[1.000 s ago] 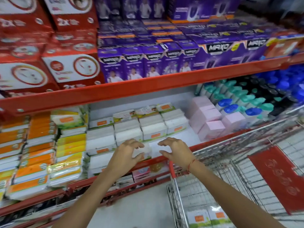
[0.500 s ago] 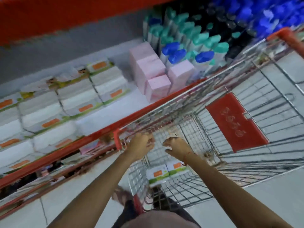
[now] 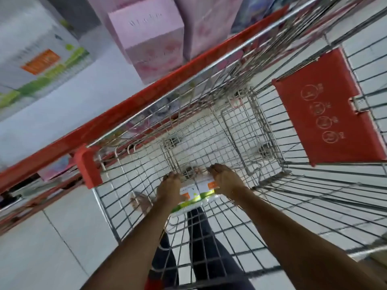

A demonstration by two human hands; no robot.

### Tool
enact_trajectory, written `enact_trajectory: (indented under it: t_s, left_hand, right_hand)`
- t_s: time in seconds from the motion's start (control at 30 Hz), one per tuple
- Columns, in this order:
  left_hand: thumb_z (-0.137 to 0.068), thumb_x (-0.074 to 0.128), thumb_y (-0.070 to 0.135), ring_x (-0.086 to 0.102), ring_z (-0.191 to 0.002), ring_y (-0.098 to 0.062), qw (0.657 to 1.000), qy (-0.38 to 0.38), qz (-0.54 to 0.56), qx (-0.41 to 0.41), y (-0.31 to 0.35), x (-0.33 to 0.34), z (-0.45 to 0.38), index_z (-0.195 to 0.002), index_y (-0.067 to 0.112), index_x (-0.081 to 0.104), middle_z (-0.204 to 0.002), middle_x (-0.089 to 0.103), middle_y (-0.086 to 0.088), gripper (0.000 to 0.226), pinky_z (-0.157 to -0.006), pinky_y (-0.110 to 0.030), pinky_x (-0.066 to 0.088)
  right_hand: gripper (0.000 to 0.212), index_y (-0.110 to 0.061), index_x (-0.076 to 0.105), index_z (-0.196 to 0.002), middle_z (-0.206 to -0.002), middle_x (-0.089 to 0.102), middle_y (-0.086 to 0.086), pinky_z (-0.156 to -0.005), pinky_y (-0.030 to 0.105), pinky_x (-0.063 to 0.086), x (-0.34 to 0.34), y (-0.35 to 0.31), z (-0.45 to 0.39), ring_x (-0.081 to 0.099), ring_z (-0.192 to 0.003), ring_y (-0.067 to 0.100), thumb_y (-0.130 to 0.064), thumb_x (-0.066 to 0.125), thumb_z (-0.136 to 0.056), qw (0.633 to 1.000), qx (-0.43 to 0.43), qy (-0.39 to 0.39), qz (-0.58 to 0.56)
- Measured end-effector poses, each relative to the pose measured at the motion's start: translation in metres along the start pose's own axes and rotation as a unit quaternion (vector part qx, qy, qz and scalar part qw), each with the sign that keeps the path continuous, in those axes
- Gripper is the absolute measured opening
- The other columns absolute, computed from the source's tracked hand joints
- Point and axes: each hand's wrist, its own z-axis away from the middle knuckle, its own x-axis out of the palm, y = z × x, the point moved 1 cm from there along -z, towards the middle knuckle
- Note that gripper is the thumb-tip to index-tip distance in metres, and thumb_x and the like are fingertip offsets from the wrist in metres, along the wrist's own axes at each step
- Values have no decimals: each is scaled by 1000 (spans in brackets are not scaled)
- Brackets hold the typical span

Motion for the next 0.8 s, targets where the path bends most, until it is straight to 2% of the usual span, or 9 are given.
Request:
enact_trajectory:
  t_s: [0.07,0.1,0.2,0.3,0.37,0.47,0.6,0.7,0.8]
  left_hand:
    - [-62,83,42,49,-122,-27,999,9,-24,-19,-1,2,-7,-134,16,42,-134,47,-6,87,-94,-38,48]
    - [-57,85,44,51,-120,-27,999,5,-31,-23,-2,2,-9,-133,17,45,-132,48,-5,90,-92,-38,49]
    - [-57,86,40,55,-114,-26,999,-17,-37,18,-3,3,-14,-116,14,58,-133,46,-6,71,-88,-37,52]
    - [-64,83,34,54,-113,-28,998,-18,-48,38,0,5,-11,-114,11,54,-138,39,-10,62,-83,-37,51]
    - [-67,82,30,57,-107,-29,999,-23,-25,38,2,9,-6,-112,10,51,-129,50,-13,58,-80,-35,49]
    - [-69,80,31,61,-100,-29,999,-18,17,37,-1,12,5,-113,11,48,-112,65,-13,58,-77,-33,47]
    - [-57,89,25,65,-93,-26,997,28,77,17,-7,5,23,-118,17,46,-108,68,-11,75,-66,-30,48]
    - [-53,90,29,61,-103,-24,996,52,70,11,-10,-12,38,-122,21,53,-113,68,-9,78,-78,-31,52]
    - [-52,89,30,59,-103,-20,993,88,73,40,-11,-33,55,-113,20,65,-111,68,-5,65,-84,-30,50]
  right_hand:
    - [84,-3,27,-143,-146,38,15,-119,38,19,1,5,-9,32,-138,28,-36,70,-78,998,-32,-1,54]
    - [83,-2,33,-139,-143,42,15,-119,38,20,-2,6,-12,36,-135,27,-37,72,-75,997,-41,-4,61]
    - [71,1,46,-128,-132,52,13,-105,30,38,-12,6,-13,51,-120,26,-27,78,-71,999,-42,-29,11]
    - [69,-3,40,-123,-119,61,17,-89,34,53,-15,2,-8,61,-107,29,-16,80,-68,998,-15,-35,-43]
    - [62,-3,39,-119,-111,65,16,-82,32,54,-13,0,-4,64,-100,29,-14,77,-72,999,-8,-20,-38]
    - [57,-4,40,-119,-110,65,15,-86,31,56,-18,-1,6,64,-100,28,-18,75,-75,999,-3,-15,-33]
    - [64,-12,45,-130,-118,61,11,-96,33,52,-25,-8,20,60,-108,25,-20,75,-75,999,-1,-26,-34]
    - [64,-15,51,-131,-118,60,8,-97,31,51,-37,-22,35,58,-109,23,-27,76,-73,1000,5,-7,-20]
    - [59,-19,53,-130,-120,58,8,-97,34,51,-60,-36,54,57,-111,24,-25,74,-75,999,2,29,-19]
